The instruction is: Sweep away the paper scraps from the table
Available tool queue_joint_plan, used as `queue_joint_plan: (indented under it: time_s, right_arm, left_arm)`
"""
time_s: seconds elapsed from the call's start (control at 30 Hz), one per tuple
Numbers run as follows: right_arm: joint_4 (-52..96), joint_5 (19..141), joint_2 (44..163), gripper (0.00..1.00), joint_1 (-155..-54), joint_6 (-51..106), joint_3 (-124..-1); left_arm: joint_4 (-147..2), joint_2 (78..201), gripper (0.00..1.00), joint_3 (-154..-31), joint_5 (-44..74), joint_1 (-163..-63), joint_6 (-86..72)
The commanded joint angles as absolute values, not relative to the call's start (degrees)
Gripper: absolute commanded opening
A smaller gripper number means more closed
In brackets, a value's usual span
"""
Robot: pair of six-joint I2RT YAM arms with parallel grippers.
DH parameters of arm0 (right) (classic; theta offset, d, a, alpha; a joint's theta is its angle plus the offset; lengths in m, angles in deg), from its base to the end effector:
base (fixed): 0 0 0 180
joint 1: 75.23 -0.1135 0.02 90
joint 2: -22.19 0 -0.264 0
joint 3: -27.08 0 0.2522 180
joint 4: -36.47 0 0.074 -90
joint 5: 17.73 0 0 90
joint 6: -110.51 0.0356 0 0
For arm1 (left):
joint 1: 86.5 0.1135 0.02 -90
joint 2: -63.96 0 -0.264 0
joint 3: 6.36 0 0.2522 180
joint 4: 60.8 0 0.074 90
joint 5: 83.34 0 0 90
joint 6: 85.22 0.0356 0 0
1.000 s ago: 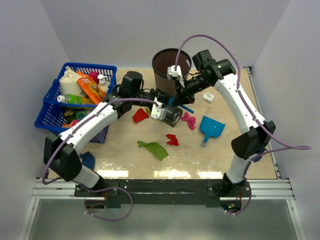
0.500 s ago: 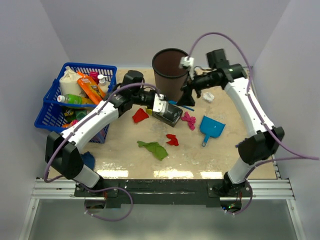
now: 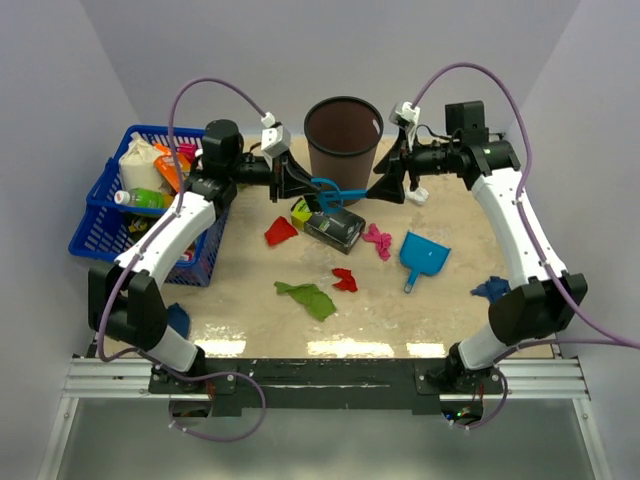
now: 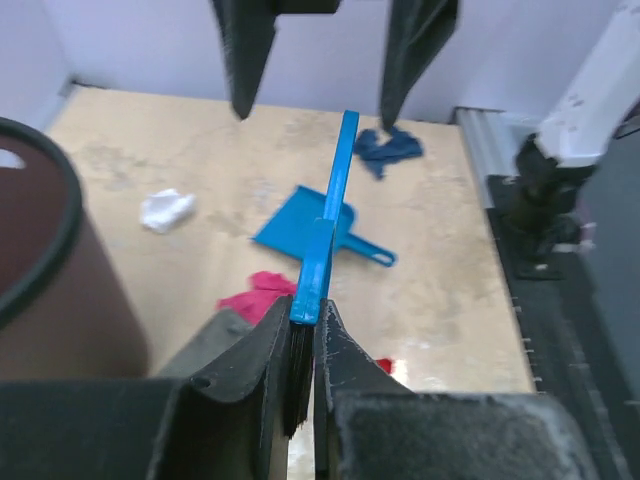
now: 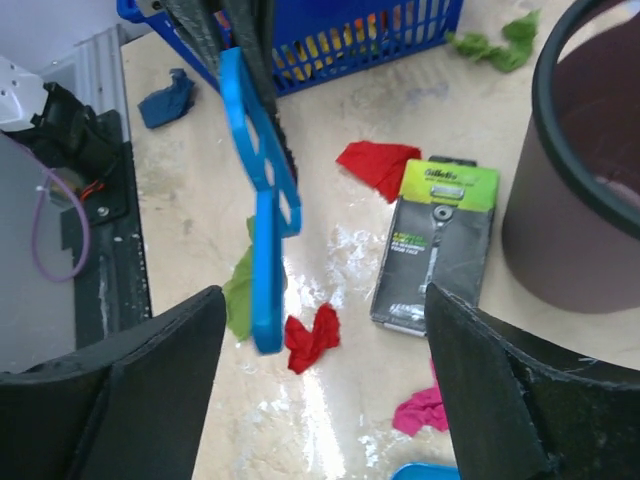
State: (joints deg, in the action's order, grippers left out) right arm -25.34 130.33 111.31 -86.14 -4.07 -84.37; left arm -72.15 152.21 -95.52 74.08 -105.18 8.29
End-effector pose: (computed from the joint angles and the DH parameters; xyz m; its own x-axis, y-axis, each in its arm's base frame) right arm 0.3094 0.0904 0.4143 -0.2586 -0.2739 -0.9263 -0.9356 0.3096 0.1696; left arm 0.3213 -0.1433 0.3655 -0.1111 0.0624 -0.9918 0.9919 0.0692 -0.1068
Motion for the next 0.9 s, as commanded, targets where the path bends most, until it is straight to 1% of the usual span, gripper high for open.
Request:
queue_joint_plan:
  time_s: [0.0,0.03,0.1,0.13,0.2,0.3,0.33,0.4,0.43,0.53,0.87]
  right_arm:
    - [-27.92,135.98,113.94,0.81,-86.04,-3.94,-86.17]
    - [-25.65,136.25,114.12,0.77,-86.39,-2.53,-85.65]
    - [-24.49,137.65,114.56,0.73,-86.56,-0.5,-85.03]
    - [-24.66,138.18,114.91,0.69,-86.91,-0.23,-85.11]
    - [-24.75,139.41,115.53,0.67,-87.44,-0.06,-85.12]
    - [-22.56,139.5,115.27,0.61,-88.67,2.04,-83.98]
    - [-21.34,139.5,115.18,0.57,-89.2,2.66,-83.54]
    - [-19.92,140.03,115.0,0.53,-89.55,4.76,-82.05]
    - [-18.26,140.29,114.83,0.49,-89.81,5.56,-81.6]
    - [-15.62,141.08,114.47,0.42,-90.34,8.29,-80.46]
    - [-11.39,141.0,113.68,0.34,-90.61,12.42,-78.7]
  left_arm:
    - [-59.5,152.91,0.0,-92.92,81.73,-105.05,-7.84]
    - [-50.31,151.86,0.0,-89.5,81.11,-105.05,-13.7]
    - [-44.53,151.76,0.0,-87.72,79.79,-105.05,-18.4]
    - [-39.9,152.46,0.0,-86.76,79.44,-105.05,-23.12]
    - [-35.21,153.08,0.0,-85.7,79.17,-104.96,-27.28]
    - [-34.4,153.26,0.0,-85.08,77.51,-104.87,-27.83]
    - [-34.05,153.52,0.0,-84.99,76.63,-104.78,-28.17]
    - [-33.0,153.96,0.0,-84.9,76.27,-104.61,-29.05]
    - [-31.95,154.48,0.0,-84.99,76.27,-104.61,-30.1]
    - [-30.71,155.28,0.0,-84.9,75.92,-104.52,-31.25]
    - [-30.18,156.16,0.0,-84.9,75.31,-104.35,-32.22]
